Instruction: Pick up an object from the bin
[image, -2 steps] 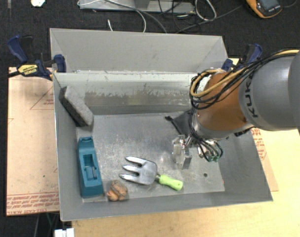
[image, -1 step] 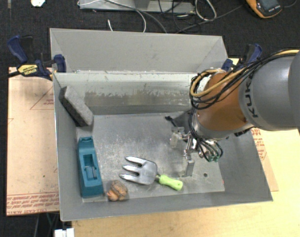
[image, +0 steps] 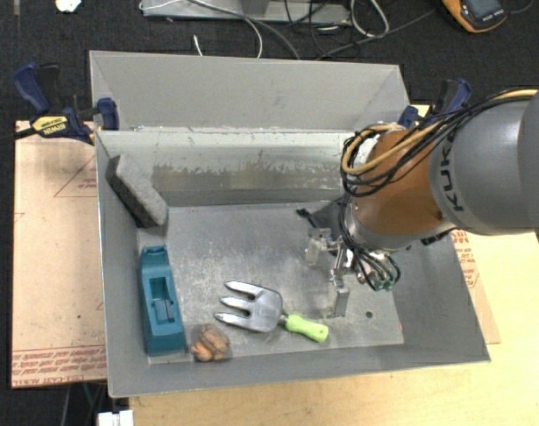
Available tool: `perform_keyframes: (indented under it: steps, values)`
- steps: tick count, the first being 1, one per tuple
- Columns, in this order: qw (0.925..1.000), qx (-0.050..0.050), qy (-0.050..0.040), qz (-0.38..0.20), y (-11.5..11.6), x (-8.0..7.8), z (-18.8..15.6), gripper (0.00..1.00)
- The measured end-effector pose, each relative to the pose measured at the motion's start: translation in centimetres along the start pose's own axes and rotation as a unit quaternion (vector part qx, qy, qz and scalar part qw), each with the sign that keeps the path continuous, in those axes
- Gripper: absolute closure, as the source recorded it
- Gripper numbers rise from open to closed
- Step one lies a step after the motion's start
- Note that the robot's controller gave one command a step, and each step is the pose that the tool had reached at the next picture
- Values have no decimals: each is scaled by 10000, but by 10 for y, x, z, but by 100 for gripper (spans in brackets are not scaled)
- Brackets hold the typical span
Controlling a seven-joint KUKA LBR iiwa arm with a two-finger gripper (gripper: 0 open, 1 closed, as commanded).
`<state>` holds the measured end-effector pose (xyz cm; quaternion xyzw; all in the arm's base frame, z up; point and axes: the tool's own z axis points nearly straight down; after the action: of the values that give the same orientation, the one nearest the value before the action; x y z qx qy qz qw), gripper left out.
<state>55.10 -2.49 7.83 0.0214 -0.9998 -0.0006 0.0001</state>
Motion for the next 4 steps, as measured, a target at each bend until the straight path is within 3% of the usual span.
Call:
perform_keyframes:
  steps: [1,2,3,4]
  values:
    - [9988,5,28,-498,28,25,-26,0]
    - [9980,-12,-5,-631,85,18,-42,0]
    - [9979,-4,-31,-639,109,56,3,0]
    - [9972,-8,-340,-673,119,59,19,0]
